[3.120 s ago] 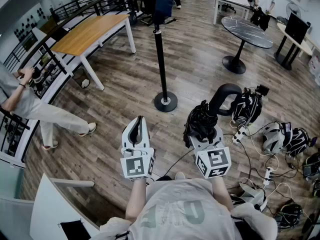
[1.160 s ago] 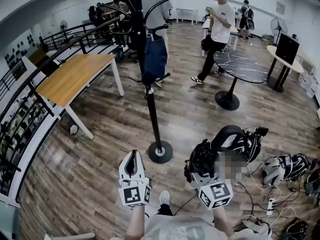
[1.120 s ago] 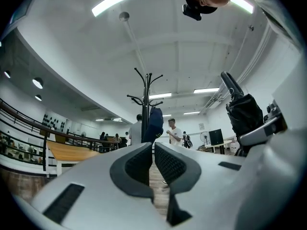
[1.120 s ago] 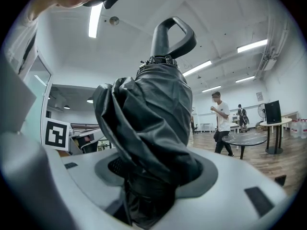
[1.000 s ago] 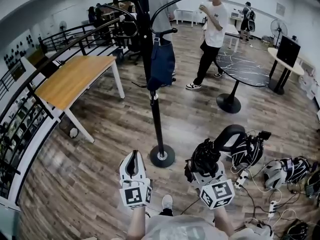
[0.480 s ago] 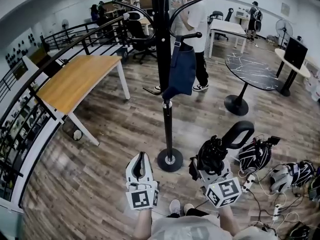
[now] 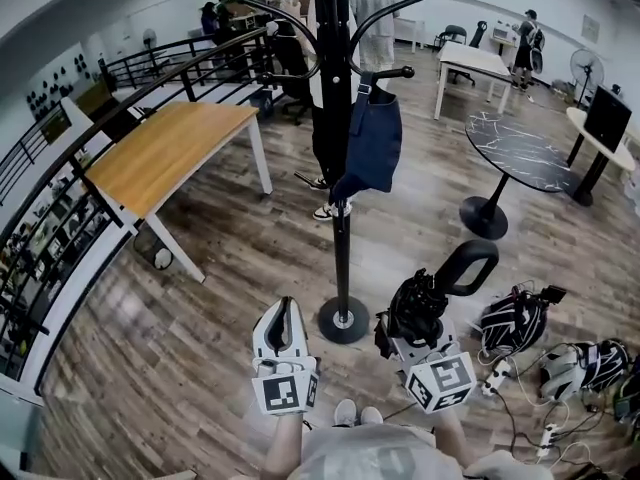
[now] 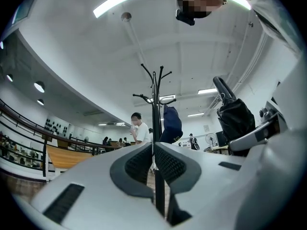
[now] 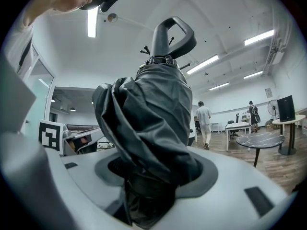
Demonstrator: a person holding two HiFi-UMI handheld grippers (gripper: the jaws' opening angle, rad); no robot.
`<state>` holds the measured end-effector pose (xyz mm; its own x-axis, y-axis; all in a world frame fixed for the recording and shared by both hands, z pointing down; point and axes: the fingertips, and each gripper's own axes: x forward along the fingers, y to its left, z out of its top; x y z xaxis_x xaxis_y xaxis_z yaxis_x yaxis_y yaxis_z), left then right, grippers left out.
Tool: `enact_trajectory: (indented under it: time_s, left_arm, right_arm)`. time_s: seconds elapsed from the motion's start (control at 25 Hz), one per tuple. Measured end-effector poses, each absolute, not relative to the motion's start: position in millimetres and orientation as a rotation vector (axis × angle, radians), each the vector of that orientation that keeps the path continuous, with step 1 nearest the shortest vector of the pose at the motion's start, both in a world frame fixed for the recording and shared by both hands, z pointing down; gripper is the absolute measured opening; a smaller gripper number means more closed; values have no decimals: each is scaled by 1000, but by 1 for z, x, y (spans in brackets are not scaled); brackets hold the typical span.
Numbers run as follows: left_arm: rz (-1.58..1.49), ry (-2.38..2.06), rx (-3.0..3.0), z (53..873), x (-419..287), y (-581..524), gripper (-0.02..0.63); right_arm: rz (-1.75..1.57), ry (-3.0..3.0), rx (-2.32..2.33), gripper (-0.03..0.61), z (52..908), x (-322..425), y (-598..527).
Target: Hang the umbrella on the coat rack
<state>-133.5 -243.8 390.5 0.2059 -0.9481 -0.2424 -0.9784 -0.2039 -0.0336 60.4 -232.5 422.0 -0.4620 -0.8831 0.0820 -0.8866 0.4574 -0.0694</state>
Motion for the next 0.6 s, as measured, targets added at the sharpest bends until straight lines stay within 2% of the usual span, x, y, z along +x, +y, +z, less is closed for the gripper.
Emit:
enact_trajectory:
  time_s: [0.6]
  left_arm:
    - [279,1892,-2220,382,-137,-240,38]
  right_arm:
    - [148,-2671,1567,265,426,65,-235]
